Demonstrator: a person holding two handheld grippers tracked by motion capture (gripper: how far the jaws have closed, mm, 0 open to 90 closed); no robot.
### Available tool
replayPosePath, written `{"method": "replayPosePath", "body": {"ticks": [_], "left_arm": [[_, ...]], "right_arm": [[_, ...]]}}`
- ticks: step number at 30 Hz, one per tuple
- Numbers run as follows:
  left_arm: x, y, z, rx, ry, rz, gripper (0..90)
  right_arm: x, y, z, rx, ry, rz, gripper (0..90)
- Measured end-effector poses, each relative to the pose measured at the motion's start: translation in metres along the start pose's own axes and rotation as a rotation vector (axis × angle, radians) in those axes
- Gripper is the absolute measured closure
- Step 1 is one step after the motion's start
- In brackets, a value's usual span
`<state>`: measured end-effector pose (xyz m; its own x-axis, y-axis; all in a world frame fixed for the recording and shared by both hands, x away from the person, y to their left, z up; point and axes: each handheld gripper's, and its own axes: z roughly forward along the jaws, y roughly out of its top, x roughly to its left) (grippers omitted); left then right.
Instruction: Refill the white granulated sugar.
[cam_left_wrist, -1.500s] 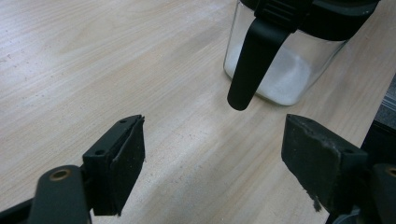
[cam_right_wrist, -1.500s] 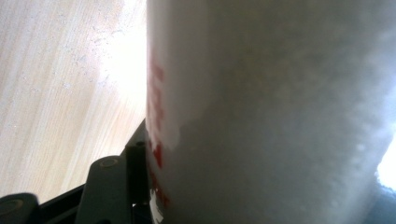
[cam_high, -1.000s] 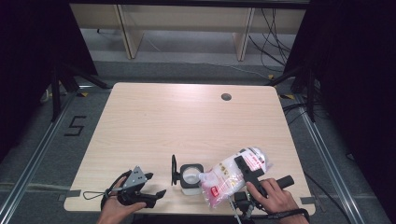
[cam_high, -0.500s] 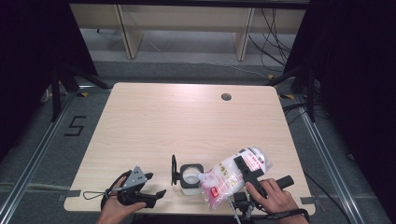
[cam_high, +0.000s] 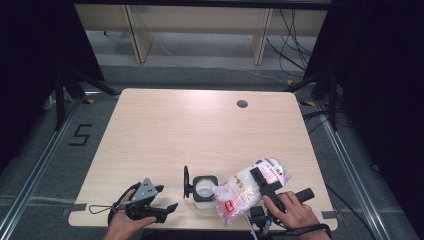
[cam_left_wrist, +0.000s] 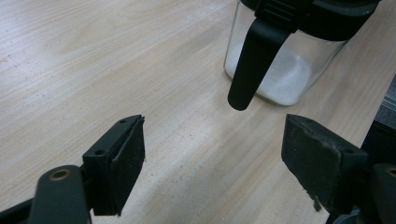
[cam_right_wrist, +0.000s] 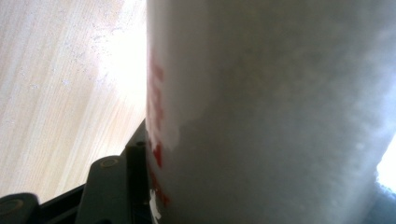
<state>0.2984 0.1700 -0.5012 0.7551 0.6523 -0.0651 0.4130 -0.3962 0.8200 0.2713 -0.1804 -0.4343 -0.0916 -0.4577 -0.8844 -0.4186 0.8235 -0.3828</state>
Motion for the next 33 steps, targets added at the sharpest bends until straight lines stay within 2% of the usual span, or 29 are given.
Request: {"method": "replayPosePath", "body": {"ticks": [1, 3, 5, 6, 7, 8, 9, 10, 11, 12, 15, 16, 17, 18, 19, 20, 21, 22, 23, 24, 25, 28, 29, 30, 31, 33], "left_arm": [[0.000, 0.000, 0.000, -0.001, 0.000, -0.001, 21.1], [0.000, 0.000, 0.000, 0.000, -0.001, -0.002, 21.1], [0.000, 0.000, 0.000, -0.002, 0.002, 0.001, 21.1], [-0.002, 0.000, 0.000, -0.005, 0.001, -0.023, 21.1], [-0.001, 0.000, 0.000, -0.006, 0.001, -0.011, 21.1], [-0.002, -0.001, 0.000, -0.010, 0.002, -0.028, 21.1], [-0.002, 0.000, 0.000, -0.005, 0.003, -0.023, 21.1], [-0.002, -0.001, 0.000, -0.004, 0.003, -0.029, 21.1], [-0.002, 0.000, 0.000, -0.006, 0.002, -0.022, 21.1], [-0.001, 0.000, 0.000, -0.006, 0.000, -0.011, 21.2], [-0.001, 0.000, 0.000, -0.003, -0.003, -0.006, 21.1], [-0.001, 0.000, 0.000, -0.006, 0.001, -0.006, 21.1], [-0.001, 0.000, 0.000, -0.005, 0.000, -0.014, 21.1], [-0.001, 0.000, 0.000, 0.005, 0.001, -0.024, 21.1], [-0.002, 0.000, 0.000, 0.005, 0.001, -0.026, 21.1], [-0.001, 0.000, -0.001, 0.005, 0.000, -0.013, 21.1], [-0.001, 0.000, 0.000, 0.006, 0.001, -0.024, 21.1], [-0.002, 0.000, 0.000, 0.004, 0.001, -0.026, 21.1], [0.000, 0.000, -0.001, 0.004, 0.000, 0.000, 21.1], [-0.001, 0.000, -0.001, 0.004, 0.000, -0.016, 21.1], [0.000, 0.000, -0.001, 0.003, 0.000, -0.006, 21.1], [0.000, 0.000, -0.001, 0.003, 0.000, -0.004, 21.1], [-0.001, 0.000, -0.001, 0.004, 0.002, -0.019, 21.1], [0.001, 0.000, -0.001, 0.014, 0.006, 0.006, 21.1], [0.001, 0.000, -0.002, 0.016, 0.000, 0.013, 21.1], [-0.001, 0.000, -0.001, 0.004, 0.001, -0.010, 21.1]], "right_arm": [[0.007, 0.000, -0.005, 0.070, 0.008, 0.106, 41.6], [0.012, 0.000, -0.006, 0.093, 0.017, 0.177, 41.7], [0.011, 0.000, -0.006, 0.092, 0.014, 0.156, 41.6], [0.001, 0.000, -0.001, 0.010, 0.000, 0.014, 41.7], [0.008, 0.000, -0.005, 0.075, 0.009, 0.119, 41.6], [0.012, 0.000, -0.006, 0.090, 0.016, 0.168, 41.7], [0.012, 0.000, -0.006, 0.091, 0.016, 0.177, 41.6], [0.011, 0.000, -0.006, 0.089, 0.013, 0.160, 41.7], [0.002, -0.001, -0.001, 0.013, -0.001, 0.032, 41.7], [0.000, -0.001, 0.000, 0.002, 0.000, 0.013, 41.7], [0.001, -0.001, -0.001, 0.010, 0.000, 0.020, 41.7], [0.012, -0.001, -0.006, 0.095, 0.022, 0.178, 41.7], [0.014, -0.001, -0.007, 0.101, 0.020, 0.193, 41.7], [0.008, -0.001, -0.005, 0.075, 0.010, 0.117, 41.7], [0.008, -0.001, -0.005, 0.074, 0.008, 0.114, 41.7], [0.012, -0.001, -0.006, 0.091, 0.015, 0.171, 41.7], [0.001, -0.001, -0.001, 0.009, -0.001, 0.018, 41.7], [0.001, -0.001, -0.001, 0.008, -0.002, 0.015, 41.6], [0.001, -0.001, -0.001, 0.007, -0.002, 0.015, 41.7], [0.001, -0.001, -0.001, 0.006, -0.001, 0.013, 41.7], [0.001, -0.001, -0.001, 0.006, -0.001, 0.012, 41.7], [0.001, -0.001, -0.001, 0.010, -0.002, 0.017, 41.7], [0.001, -0.001, -0.001, 0.006, 0.000, 0.014, 41.7], [0.013, -0.001, -0.007, 0.097, 0.021, 0.184, 41.7], [0.014, -0.001, -0.007, 0.101, 0.019, 0.189, 41.7], [0.013, -0.001, -0.007, 0.099, 0.018, 0.185, 41.8]]}}
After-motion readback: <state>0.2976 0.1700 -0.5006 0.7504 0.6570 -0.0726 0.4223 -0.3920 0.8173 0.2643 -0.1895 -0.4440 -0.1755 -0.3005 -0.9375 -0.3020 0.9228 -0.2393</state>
